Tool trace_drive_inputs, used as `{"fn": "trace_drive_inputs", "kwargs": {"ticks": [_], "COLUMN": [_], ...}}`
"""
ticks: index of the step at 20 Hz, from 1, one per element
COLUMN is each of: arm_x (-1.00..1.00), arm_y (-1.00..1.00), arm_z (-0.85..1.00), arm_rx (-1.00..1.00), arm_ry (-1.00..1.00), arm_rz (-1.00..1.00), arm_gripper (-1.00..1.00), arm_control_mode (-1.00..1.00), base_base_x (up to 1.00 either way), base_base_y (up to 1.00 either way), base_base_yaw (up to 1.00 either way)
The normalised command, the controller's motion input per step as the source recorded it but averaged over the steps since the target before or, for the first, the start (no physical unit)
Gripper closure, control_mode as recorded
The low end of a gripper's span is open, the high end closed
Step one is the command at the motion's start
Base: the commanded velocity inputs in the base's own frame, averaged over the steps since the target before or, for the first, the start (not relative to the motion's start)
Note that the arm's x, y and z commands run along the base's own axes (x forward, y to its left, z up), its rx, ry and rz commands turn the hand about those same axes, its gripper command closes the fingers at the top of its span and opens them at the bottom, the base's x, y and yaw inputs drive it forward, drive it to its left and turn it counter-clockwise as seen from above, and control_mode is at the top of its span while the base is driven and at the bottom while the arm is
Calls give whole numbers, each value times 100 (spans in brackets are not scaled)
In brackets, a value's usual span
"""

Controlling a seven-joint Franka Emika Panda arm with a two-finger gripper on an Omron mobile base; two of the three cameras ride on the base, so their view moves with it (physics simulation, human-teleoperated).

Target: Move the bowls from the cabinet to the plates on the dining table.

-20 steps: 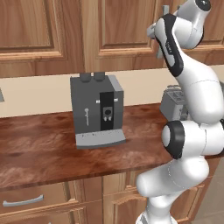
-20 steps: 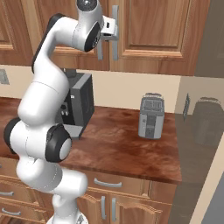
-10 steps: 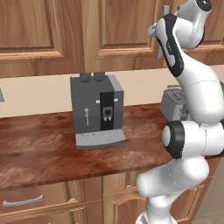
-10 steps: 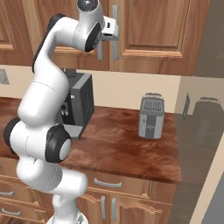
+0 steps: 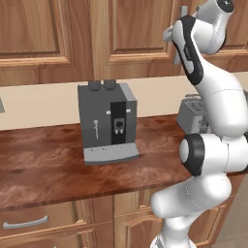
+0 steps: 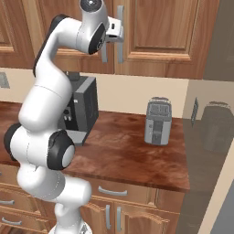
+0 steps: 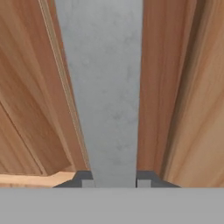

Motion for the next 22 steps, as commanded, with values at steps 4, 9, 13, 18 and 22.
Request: {"fn": "trace_drive_inputs", "kwargs": {"ticks": [4,9,13,18,22], "arm_x": [-22,-52,-70,-71,-61], "arm_y": [42,48,29,32,41], "arm_z": [0,0,0,0,0], "arm_rx": [-3,-2,0,0,0], "arm_ry": [-1,-2,0,0,0], "arm_rz": [2,5,4,5,5], "arm_gripper": [100,100,100,100,100], "arm_control_mode": [-100,-100,-100,-100,-100], "base_base_x": [0,0,0,0,0], "base_base_y": [0,0,0,0,0], "base_base_yaw": [0,0,0,0,0]}}
